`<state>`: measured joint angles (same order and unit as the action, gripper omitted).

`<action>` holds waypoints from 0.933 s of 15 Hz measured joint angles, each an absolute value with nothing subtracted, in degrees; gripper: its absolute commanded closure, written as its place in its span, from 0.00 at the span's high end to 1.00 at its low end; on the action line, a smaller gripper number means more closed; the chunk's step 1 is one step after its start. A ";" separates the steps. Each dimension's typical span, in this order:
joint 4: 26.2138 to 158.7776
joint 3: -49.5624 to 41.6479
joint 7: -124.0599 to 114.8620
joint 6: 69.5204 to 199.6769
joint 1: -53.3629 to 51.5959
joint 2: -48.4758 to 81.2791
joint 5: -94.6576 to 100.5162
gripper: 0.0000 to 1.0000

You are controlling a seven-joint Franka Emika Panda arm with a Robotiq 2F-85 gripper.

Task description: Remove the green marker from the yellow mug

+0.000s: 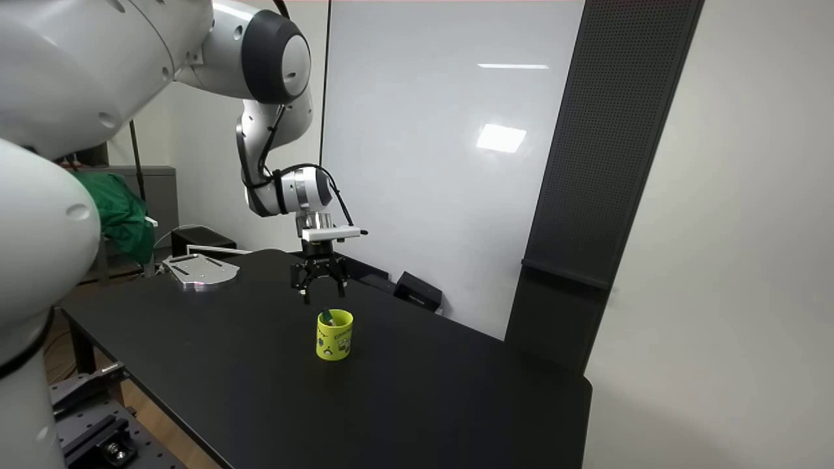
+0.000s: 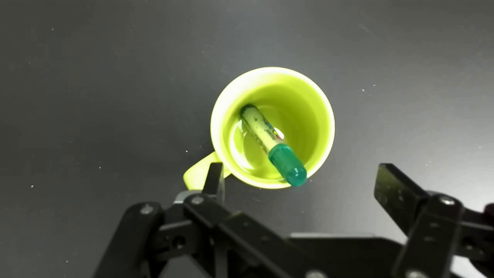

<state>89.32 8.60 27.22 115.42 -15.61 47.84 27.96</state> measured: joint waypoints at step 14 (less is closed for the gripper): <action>89.65 8.57 27.21 115.67 -15.74 49.55 28.09 0.67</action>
<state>89.65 8.57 27.21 115.67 -15.74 49.55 28.09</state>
